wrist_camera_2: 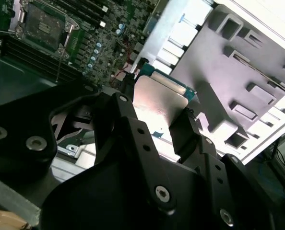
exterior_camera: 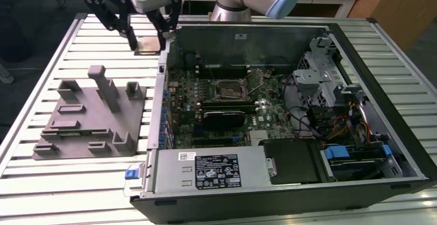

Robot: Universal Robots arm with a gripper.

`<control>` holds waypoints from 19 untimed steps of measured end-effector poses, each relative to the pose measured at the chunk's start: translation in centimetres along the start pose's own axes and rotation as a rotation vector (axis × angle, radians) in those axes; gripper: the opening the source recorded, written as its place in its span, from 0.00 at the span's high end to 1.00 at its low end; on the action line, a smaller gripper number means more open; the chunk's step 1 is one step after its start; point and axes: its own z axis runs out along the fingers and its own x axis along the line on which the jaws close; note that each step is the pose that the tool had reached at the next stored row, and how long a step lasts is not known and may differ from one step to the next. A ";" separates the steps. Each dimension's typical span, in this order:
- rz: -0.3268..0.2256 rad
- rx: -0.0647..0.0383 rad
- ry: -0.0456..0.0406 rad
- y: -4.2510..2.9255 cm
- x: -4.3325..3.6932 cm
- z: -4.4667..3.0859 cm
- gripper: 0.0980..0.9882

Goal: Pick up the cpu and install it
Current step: 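Pick up the cpu and move it towards the insertion slot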

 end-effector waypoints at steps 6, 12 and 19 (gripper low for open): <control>0.000 0.000 -0.0001 0.06 -1.60 0.06 0.50; 0.000 0.000 0.0001 0.12 -3.34 0.11 0.50; 0.000 0.000 0.0000 0.18 -5.37 0.18 0.50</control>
